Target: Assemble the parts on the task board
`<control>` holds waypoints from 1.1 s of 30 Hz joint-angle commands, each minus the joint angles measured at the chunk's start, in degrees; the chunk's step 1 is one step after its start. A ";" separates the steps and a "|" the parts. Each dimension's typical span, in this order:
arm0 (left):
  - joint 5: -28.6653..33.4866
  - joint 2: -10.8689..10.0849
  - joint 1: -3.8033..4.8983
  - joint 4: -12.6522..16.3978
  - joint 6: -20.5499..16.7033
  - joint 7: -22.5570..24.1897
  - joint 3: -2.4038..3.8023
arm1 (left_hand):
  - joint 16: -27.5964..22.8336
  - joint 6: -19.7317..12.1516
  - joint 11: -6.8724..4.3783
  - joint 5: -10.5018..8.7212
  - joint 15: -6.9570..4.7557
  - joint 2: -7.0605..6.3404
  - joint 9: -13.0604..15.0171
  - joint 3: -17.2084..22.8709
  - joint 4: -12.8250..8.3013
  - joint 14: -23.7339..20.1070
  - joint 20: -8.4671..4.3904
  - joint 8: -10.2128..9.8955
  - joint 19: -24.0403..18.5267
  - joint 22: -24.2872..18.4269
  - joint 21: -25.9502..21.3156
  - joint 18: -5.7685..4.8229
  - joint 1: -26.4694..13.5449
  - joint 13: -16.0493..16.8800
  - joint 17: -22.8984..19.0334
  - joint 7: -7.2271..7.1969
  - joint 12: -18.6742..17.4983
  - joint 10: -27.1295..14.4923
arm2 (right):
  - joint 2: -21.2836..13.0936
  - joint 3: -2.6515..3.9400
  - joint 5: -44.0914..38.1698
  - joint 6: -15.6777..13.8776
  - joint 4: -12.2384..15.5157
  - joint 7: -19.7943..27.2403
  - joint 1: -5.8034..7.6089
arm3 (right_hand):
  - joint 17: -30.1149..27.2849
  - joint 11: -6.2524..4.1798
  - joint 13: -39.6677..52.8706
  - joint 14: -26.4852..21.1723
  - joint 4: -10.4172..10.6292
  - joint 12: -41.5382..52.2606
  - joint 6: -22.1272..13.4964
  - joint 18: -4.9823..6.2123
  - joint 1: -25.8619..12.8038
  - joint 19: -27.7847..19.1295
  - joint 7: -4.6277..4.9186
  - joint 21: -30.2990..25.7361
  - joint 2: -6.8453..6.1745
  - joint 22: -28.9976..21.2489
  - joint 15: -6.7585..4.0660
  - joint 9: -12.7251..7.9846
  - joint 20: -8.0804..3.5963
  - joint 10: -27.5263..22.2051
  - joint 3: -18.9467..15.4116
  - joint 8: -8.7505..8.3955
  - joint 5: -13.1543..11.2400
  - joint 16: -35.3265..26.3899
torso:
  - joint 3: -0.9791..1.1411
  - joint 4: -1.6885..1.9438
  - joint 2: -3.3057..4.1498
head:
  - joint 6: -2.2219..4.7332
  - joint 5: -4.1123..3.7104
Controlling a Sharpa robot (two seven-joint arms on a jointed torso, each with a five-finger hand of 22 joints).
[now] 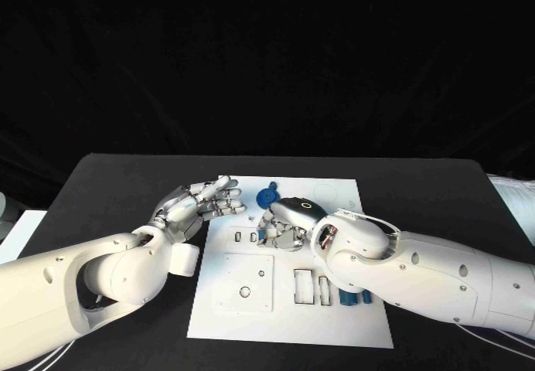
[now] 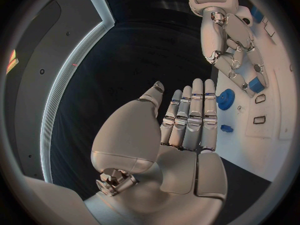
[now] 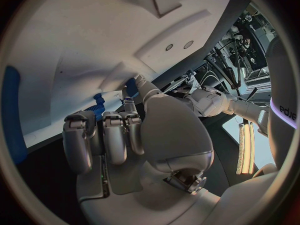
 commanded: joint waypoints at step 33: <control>-2.05 0.14 0.04 -0.92 0.90 -1.28 0.03 | 1.96 1.02 -0.98 -0.15 -1.43 0.77 0.21 0.47 -1.00 4.15 -1.07 0.24 2.76 0.72 1.84 0.39 0.05 0.18 1.77 -0.68 0.24 1.37 | -2.71 -0.07 0.53 -16.01 3.76 5.19 -0.95 | 15.09 2.45 15.08 5.98 4.34 0.20 -6.70 -0.38 -4.76 6.00 2.14 0.13 -4.90 15.05 2.13 -0.72 2.23 5.95 -3.63 -1.30 -2.44 0.23 | 0.16 0.01 -0.05 | 0.08 -0.05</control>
